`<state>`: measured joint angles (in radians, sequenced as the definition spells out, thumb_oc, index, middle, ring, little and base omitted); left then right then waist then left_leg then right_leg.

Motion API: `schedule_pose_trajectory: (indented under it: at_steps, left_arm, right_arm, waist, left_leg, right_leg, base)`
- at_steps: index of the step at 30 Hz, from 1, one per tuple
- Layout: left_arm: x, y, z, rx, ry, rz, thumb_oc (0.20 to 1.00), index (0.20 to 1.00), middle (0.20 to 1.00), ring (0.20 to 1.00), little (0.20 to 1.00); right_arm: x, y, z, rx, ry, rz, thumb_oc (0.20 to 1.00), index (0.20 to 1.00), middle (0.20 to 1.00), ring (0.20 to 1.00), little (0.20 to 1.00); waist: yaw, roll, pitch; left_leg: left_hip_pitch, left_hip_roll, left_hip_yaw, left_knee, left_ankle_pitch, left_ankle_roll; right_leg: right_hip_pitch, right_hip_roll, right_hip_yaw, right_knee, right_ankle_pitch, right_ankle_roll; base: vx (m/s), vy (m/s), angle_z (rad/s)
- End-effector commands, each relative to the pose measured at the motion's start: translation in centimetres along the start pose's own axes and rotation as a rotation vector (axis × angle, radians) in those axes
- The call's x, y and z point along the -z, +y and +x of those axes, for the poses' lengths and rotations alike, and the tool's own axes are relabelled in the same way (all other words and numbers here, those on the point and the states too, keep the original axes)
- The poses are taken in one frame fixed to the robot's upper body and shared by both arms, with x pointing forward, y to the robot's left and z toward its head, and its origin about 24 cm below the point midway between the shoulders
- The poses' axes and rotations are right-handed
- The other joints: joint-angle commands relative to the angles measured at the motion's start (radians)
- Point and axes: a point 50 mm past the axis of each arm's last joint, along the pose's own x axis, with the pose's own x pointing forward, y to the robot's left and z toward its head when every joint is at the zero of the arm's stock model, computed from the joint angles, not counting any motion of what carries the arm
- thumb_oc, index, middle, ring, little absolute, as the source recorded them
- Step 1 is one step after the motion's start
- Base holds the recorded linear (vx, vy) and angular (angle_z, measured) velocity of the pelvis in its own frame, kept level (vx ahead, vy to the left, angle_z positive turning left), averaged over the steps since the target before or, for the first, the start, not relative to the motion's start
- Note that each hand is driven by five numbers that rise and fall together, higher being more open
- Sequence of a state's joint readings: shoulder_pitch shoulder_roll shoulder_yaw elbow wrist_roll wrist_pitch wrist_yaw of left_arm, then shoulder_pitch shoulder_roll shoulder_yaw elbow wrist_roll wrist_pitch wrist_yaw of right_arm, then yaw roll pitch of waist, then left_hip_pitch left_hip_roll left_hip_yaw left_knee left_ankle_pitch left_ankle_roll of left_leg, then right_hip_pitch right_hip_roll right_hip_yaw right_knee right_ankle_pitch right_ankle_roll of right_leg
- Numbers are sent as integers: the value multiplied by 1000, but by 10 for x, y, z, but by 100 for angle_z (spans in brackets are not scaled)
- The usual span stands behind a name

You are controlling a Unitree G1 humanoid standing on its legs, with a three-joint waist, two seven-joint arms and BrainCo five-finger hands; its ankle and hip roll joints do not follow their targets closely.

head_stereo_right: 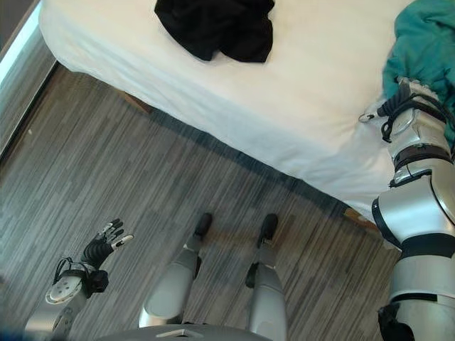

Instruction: Pick up bed clothes into laundry basket.

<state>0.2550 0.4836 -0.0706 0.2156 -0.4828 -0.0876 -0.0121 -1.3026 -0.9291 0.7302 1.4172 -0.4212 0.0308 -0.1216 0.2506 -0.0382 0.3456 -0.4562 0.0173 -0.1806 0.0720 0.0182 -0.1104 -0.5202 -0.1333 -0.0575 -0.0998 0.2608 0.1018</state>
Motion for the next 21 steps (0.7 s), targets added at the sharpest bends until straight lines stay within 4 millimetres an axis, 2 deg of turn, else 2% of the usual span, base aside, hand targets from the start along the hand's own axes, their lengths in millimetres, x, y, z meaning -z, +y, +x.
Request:
schedule_pose_trajectory:
  at_steps: [1,2,4,5,6,8,12,16,21]
  left_arm:
    - [-11,-3,1,-12,-65,-50,1000,1000,1000,1000,1000]
    - [-11,-3,1,-12,-65,-50,1000,1000,1000,1000,1000]
    - [-9,-8,6,-1,-54,-43,1000,1000,1000,1000,1000]
    - [-13,-13,11,22,-63,-24,1000,1000,1000,1000,1000]
    - [-13,-13,11,22,-63,-25,1000,1000,1000,1000,1000]
    - [-22,-18,20,55,-78,18,1000,1000,1000,1000,1000]
    - [-34,-23,27,111,-111,51,1000,1000,1000,1000,1000]
    - [-34,-24,30,117,-105,51,1000,1000,1000,1000,1000]
    - [-36,-23,31,133,-106,59,1000,1000,1000,1000,1000]
  right_arm:
    - [72,-75,-7,168,273,-345,1000,1000,1000,1000,1000]
    - [72,-75,-7,168,273,-345,1000,1000,1000,1000,1000]
    - [76,-93,-10,212,279,-331,1000,1000,1000,1000,1000]
    - [75,-112,-11,258,284,-278,1000,1000,1000,1000,1000]
    - [75,-112,-11,259,284,-278,1000,1000,1000,1000,1000]
    - [78,-133,-16,309,291,-252,1000,1000,1000,1000,1000]
    - [77,-153,-20,361,271,-141,1000,1000,1000,1000,1000]
    - [70,-157,-19,375,229,-61,1000,1000,1000,1000,1000]
    - [67,-163,-20,380,217,-54,1000,1000,1000,1000,1000]
  waist:
    - [-19,36,-3]
    - [-19,36,-3]
    - [-29,26,0]
    - [-36,19,-3]
    - [-37,19,-3]
    - [-48,9,-15]
    - [-57,2,-35]
    - [-59,-3,-53]
    - [-56,-3,-71]
  left_leg:
    - [-40,54,-66,-84,130,11]
    - [-40,54,-66,-84,130,11]
    - [-39,58,-59,-79,127,9]
    - [-30,60,-57,-80,127,8]
    - [-31,60,-57,-80,127,8]
    - [-13,65,-57,-83,124,6]
    - [17,69,-59,-100,120,2]
    - [28,68,-60,-100,125,3]
    - [49,65,-63,-106,123,4]
  right_leg:
    - [68,49,3,13,-60,28]
    - [68,49,3,13,-60,28]
    - [67,53,10,13,-60,26]
    - [71,54,14,13,-60,26]
    - [70,53,14,13,-60,26]
    - [81,55,24,13,-67,23]
    - [95,57,26,13,-81,24]
    - [101,52,28,13,-80,26]
    - [116,48,29,13,-85,26]
  base:
    - [-14,-32,3]
    - [0,0,0]
    - [19,-7,-1]
    - [36,-17,-4]
    - [48,-4,-6]
    - [53,-14,-8]
    - [45,-11,-5]
    - [38,-4,-13]
    - [22,-2,-5]
